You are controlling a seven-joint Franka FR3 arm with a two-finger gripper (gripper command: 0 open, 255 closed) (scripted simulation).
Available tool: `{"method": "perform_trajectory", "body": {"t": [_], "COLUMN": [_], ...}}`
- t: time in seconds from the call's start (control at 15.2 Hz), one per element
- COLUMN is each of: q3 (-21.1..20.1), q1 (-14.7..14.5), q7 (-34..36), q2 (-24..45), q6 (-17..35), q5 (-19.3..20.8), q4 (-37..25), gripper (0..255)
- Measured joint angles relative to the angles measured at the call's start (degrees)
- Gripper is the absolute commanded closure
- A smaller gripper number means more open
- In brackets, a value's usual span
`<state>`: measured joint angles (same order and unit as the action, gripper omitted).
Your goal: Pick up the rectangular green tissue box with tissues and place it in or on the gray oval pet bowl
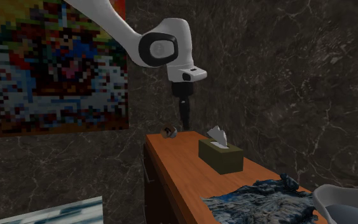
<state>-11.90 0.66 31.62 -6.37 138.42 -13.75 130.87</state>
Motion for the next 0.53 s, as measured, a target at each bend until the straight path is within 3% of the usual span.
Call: {"method": "perform_trajectory", "body": {"t": [0.53], "q3": [-0.17], "q1": [-0.6], "q7": [10.96], "q2": [15.47], "q6": [10.18], "q5": [5.26], "q4": [-12.45], "gripper": [0]}}
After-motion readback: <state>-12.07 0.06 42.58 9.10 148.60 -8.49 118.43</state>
